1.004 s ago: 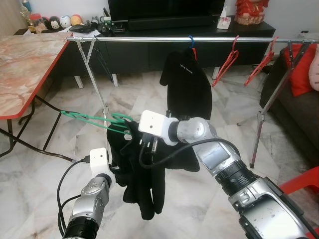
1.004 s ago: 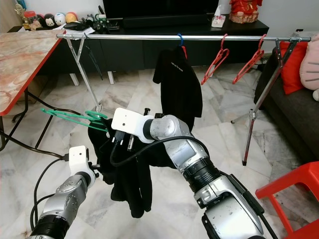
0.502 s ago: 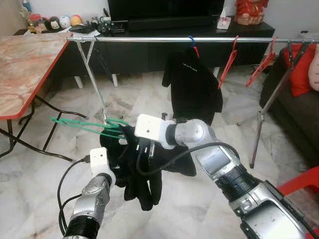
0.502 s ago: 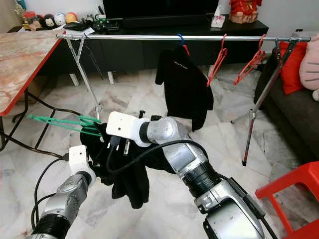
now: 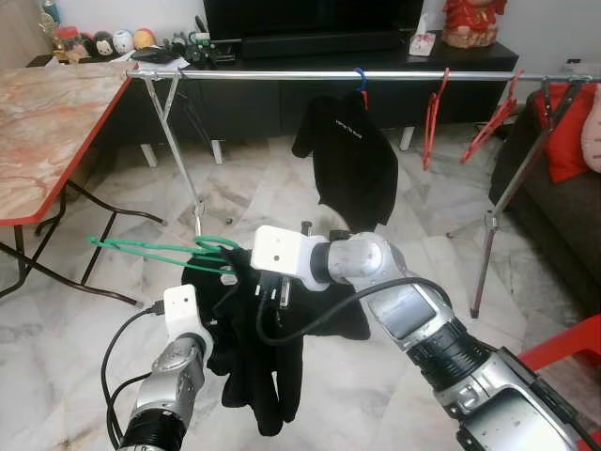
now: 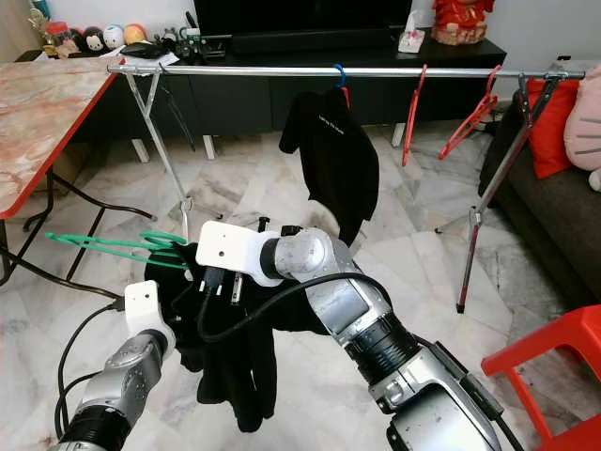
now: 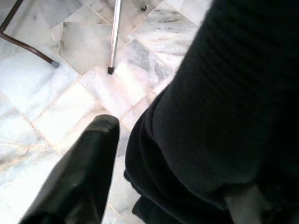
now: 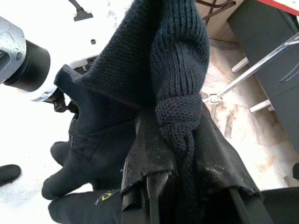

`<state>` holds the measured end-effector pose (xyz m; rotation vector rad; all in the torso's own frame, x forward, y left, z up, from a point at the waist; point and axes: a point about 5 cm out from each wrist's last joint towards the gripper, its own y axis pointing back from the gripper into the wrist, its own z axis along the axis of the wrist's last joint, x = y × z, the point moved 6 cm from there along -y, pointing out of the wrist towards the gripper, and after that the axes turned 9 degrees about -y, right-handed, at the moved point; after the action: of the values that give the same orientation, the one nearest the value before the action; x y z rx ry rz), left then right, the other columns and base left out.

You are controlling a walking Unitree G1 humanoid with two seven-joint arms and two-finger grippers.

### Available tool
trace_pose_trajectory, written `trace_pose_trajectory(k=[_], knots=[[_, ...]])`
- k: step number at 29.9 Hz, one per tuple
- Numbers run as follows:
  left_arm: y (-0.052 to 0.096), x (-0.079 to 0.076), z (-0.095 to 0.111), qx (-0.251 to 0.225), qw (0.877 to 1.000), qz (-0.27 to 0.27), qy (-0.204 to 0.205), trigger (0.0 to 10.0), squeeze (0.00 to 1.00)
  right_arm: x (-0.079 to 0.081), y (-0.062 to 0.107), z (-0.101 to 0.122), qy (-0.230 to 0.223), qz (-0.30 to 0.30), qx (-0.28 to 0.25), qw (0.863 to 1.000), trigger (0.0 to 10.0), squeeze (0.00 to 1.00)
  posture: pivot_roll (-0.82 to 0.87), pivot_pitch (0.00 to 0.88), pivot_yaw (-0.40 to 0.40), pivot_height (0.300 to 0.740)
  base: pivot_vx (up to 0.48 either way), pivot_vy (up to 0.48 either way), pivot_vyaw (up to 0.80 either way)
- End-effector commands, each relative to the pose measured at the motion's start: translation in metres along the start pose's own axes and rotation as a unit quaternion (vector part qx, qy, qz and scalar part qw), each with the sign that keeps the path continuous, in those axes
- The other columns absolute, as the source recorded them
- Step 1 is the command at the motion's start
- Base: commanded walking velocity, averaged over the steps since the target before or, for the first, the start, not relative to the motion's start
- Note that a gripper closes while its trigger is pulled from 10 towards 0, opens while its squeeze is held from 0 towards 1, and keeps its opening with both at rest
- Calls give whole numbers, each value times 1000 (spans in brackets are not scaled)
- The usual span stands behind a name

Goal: Hang hanger

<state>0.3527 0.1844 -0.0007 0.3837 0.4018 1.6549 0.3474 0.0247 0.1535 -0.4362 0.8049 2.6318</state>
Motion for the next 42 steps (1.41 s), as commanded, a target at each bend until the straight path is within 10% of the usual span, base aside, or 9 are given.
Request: trace_pose_trajectory(k=[1,42], knots=[[0,4,-1,4,1000,6,-15,0,0,-4,5,21,17,-9,-31,999,0,0,-179,36,35,740,0,0,0],[1,0,-7,6,999,-10,-34,0,0,-15,9,11,23,-35,-15,999,0,0,-180,35,45,740,0,0,0]])
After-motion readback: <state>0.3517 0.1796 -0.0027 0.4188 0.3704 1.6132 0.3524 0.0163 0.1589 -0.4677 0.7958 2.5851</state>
